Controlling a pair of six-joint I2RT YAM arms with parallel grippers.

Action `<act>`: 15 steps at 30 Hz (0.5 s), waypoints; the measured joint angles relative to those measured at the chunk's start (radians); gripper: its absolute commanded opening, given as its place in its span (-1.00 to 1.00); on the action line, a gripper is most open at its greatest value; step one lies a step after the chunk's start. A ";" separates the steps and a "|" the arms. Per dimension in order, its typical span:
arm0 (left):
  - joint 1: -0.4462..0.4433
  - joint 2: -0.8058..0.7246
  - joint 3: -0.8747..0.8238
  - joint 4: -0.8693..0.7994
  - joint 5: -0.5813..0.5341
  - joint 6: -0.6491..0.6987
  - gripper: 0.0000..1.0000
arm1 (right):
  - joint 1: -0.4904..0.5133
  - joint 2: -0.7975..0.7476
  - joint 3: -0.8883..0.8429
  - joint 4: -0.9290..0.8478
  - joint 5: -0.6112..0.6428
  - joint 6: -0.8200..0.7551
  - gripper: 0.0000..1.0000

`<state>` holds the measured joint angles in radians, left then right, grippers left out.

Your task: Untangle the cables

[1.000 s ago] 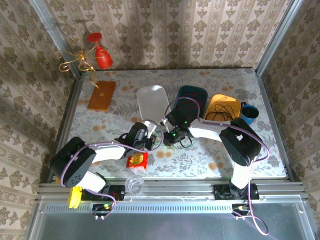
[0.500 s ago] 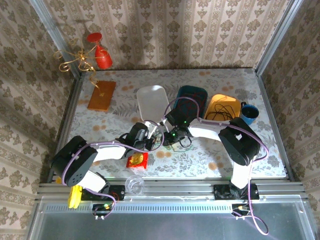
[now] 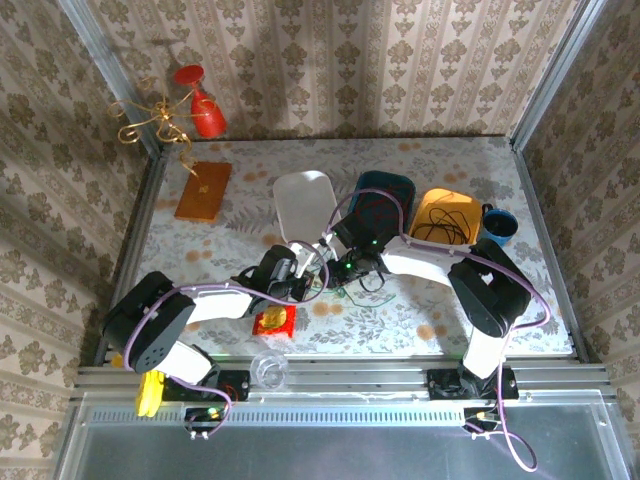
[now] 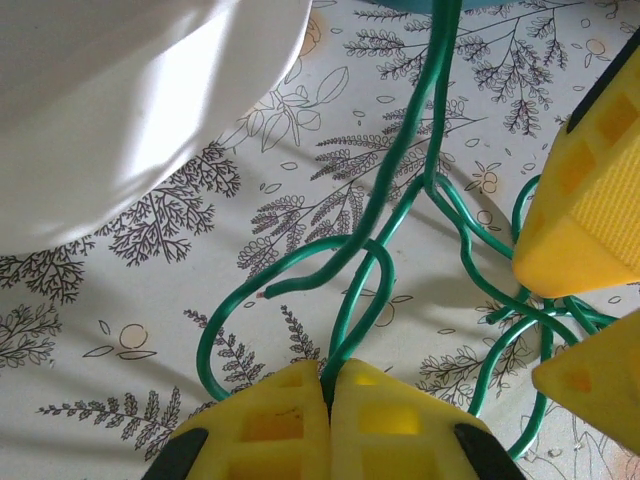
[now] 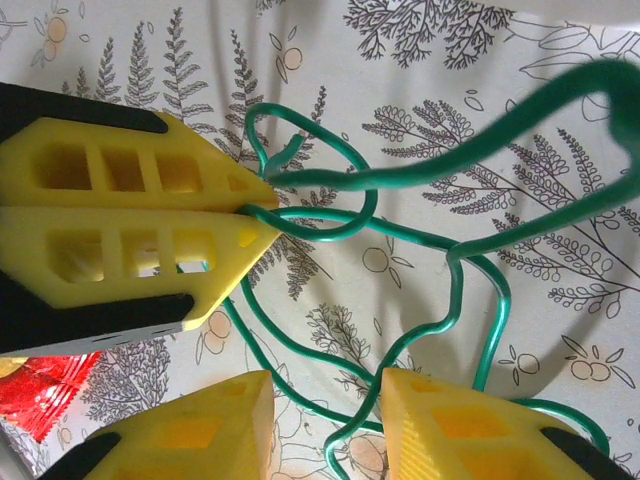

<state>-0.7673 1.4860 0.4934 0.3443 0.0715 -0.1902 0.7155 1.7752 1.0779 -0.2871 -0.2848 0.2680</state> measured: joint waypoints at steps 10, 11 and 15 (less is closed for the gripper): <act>0.000 0.000 0.000 0.000 0.000 0.000 -1.00 | 0.000 0.023 -0.023 0.000 0.000 0.000 -0.29; 0.000 0.000 0.000 0.000 0.000 0.000 -1.00 | 0.001 0.028 -0.024 0.000 0.000 0.000 -0.29; 0.000 0.000 0.000 0.000 0.000 0.000 -1.00 | 0.003 0.047 -0.024 0.001 0.001 -0.006 -0.59</act>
<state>-0.7673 1.4860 0.4934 0.3447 0.0711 -0.1902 0.7181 1.8221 1.0534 -0.2863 -0.2840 0.2619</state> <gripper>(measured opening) 0.048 0.298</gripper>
